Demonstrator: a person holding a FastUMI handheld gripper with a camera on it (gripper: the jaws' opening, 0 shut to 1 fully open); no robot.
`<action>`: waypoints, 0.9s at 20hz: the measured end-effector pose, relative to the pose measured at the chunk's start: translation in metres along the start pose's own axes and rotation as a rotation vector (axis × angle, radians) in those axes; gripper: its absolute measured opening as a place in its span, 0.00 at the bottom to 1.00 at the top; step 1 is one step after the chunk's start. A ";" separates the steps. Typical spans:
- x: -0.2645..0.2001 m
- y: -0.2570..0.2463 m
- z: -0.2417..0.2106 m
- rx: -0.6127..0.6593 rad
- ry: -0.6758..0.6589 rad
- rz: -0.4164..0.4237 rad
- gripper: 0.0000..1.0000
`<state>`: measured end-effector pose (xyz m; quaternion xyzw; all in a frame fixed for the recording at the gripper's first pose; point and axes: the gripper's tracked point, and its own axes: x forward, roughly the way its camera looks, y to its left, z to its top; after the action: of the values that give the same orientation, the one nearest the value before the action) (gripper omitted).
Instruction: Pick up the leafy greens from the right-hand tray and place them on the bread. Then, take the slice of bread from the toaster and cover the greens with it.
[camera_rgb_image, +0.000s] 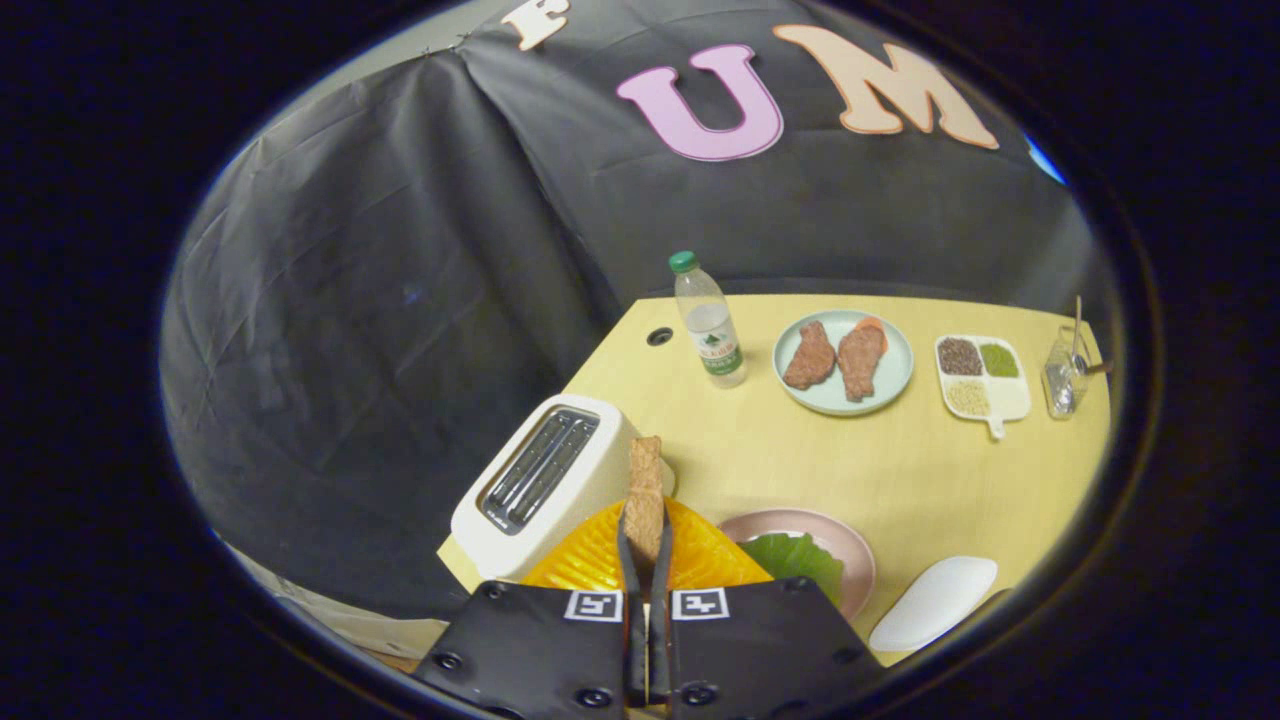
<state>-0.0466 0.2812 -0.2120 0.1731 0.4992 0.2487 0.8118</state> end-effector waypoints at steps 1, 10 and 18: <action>-0.001 -0.005 -0.005 0.014 0.002 0.002 0.04; 0.014 -0.046 -0.058 0.113 0.045 0.012 0.04; 0.025 -0.092 -0.094 0.230 0.070 -0.050 0.04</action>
<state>-0.1003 0.2234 -0.3202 0.2435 0.5568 0.1753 0.7745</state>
